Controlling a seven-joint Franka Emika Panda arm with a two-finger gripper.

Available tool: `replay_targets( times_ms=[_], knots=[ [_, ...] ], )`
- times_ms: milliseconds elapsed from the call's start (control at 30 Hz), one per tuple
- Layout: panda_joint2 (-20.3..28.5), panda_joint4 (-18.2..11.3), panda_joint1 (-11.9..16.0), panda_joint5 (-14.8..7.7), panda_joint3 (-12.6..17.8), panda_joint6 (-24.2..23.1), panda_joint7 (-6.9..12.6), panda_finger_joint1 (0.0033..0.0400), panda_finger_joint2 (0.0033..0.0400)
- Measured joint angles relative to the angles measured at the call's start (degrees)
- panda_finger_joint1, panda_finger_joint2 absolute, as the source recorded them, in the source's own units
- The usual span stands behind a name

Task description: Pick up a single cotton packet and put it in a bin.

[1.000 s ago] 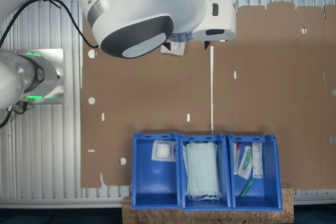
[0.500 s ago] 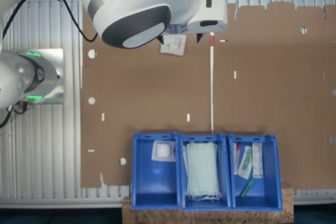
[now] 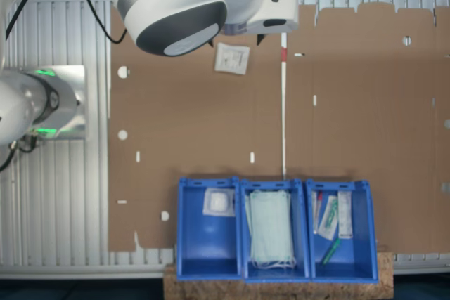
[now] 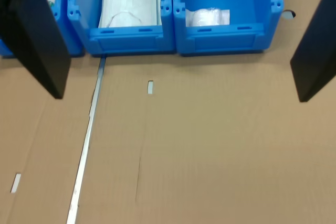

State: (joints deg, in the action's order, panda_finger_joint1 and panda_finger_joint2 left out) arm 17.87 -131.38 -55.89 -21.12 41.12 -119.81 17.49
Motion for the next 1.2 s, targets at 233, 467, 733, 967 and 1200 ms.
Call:
replay_targets(
  times_ms=[233,467,733,967,1200],
  knots=[
    [-0.4,0.0,-0.7,1.7,0.0,-1.4,0.0,0.04,0.04],
    [-1.4,0.0,-1.1,3.1,0.0,-2.7,0.0,0.04,0.04],
    [-2.8,0.1,-1.3,3.9,0.0,-3.8,0.0,0.04,0.04],
    [-4.6,0.6,-1.5,4.3,0.0,-4.4,0.0,0.04,0.04],
    [-6.4,1.3,-2.2,5.4,0.0,-4.8,0.0,0.04,0.04]
  ],
)
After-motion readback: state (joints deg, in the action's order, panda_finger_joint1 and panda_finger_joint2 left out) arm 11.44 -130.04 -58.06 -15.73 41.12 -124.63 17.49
